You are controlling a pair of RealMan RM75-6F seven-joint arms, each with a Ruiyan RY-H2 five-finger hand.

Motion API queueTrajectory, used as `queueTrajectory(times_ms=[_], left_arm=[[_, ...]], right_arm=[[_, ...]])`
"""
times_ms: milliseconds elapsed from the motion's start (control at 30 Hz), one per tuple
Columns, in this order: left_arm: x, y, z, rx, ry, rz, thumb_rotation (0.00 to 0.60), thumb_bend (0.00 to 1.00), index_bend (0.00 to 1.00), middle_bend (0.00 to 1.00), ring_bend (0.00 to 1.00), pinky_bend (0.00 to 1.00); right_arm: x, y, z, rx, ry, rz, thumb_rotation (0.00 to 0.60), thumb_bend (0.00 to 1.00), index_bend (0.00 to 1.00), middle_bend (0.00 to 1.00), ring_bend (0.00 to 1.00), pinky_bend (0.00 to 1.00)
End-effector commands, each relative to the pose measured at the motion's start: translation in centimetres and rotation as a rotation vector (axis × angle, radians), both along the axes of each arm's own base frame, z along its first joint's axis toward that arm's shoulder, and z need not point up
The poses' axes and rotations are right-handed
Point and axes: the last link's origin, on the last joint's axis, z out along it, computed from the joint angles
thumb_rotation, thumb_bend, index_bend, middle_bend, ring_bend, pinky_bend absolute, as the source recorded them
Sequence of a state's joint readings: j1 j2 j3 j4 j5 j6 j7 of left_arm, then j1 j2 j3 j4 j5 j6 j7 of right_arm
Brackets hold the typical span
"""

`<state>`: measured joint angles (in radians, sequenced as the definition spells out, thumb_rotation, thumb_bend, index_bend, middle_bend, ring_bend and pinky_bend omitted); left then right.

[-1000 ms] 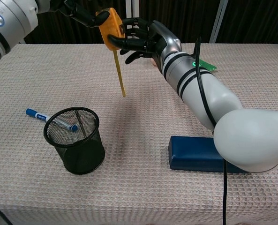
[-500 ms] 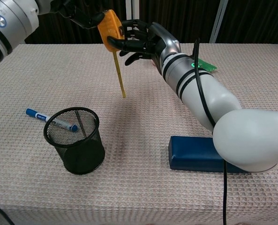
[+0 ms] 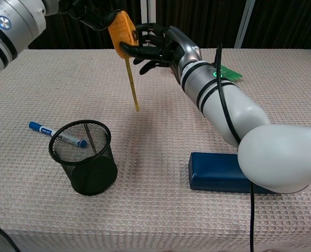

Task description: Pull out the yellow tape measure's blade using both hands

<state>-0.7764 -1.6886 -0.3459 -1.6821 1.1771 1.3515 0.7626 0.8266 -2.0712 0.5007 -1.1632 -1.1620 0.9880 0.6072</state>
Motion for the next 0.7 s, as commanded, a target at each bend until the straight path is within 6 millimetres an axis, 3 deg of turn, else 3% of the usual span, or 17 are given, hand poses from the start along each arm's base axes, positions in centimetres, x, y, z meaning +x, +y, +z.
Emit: queueTrajectory(times_ms=[33,467,700], left_arm=[[0.0,0.1,0.1,0.010,-0.003,0.000,0.600,0.45,0.55,0.54,0.49,0.68],[0.0,0.2,0.8,0.064,-0.037,-0.005,0.600,0.46,0.60,0.59,0.54,0.72],[-0.5,0.2,2.6,0.190,-0.127,-0.015,0.600,0.47,0.62,0.60,0.55,0.73]], right_arm=[[0.0,0.0,0.0,0.000,0.000,0.000,0.600,0.48,0.65,0.53,0.49,0.59],[0.0,0.0,0.1,-0.012,0.010,0.007,0.600,0.48,0.65,0.53,0.49,0.59],[-0.6,0.1,0.5,-0.032,0.019,-0.001,0.600,0.48,0.65,0.53,0.49,0.59]])
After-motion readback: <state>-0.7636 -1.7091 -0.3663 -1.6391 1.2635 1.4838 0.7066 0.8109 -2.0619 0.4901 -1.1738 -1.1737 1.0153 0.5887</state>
